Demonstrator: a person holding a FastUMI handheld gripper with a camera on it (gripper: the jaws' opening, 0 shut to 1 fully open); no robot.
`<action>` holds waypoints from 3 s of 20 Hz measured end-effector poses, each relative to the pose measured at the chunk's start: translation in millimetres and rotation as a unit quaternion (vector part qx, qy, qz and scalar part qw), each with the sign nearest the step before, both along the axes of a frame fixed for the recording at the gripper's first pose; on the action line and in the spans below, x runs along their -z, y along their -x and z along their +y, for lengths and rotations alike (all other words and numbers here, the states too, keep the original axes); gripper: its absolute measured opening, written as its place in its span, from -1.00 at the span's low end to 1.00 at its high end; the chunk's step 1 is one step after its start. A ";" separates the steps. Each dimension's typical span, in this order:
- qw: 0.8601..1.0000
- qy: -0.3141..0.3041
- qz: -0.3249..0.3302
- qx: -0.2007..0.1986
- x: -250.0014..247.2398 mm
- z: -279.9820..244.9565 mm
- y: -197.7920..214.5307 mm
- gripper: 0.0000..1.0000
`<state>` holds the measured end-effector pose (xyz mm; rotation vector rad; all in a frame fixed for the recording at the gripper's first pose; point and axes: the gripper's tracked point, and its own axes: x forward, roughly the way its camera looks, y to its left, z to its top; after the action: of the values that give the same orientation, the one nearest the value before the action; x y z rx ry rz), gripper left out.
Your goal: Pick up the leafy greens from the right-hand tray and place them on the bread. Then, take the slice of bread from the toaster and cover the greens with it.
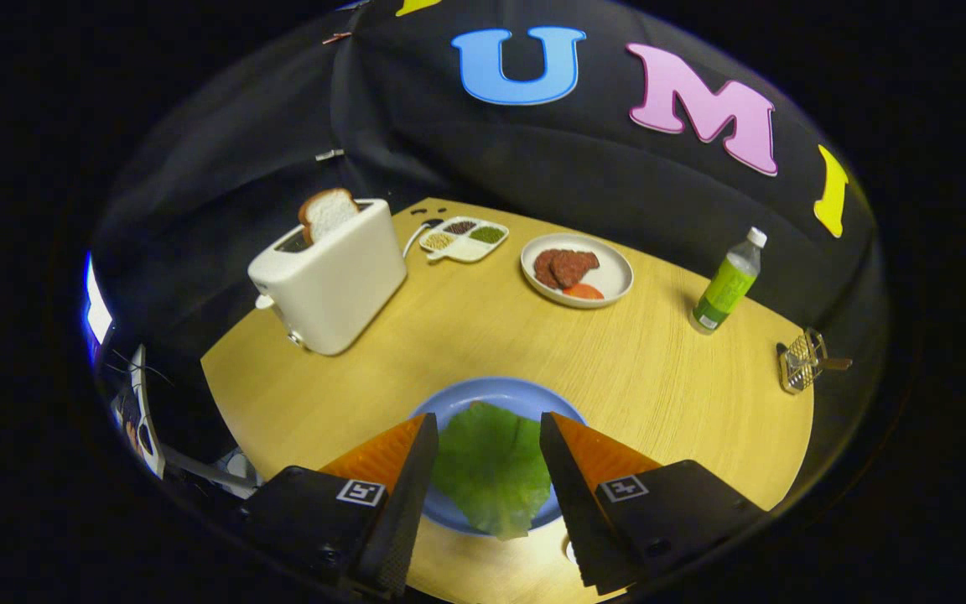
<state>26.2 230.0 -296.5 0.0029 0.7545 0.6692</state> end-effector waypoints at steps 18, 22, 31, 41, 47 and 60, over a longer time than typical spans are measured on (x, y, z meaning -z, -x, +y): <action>0.988 -0.048 -0.128 -0.074 -141.0 254.6 -66.0 0.98; 0.992 -0.018 -0.110 -0.065 -112.7 283.8 -80.9 0.98; 0.998 0.033 -0.038 -0.029 -43.0 310.4 -102.8 0.32; 0.998 -0.048 -0.047 -0.011 -104.0 285.7 -94.4 -0.65; 0.992 -0.106 -0.065 0.007 -159.1 221.2 -89.0 -0.65; 0.988 -0.061 -0.052 0.131 -104.2 0.1 -45.6 -0.65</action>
<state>71.9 230.1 -192.3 0.1758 0.5984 0.4596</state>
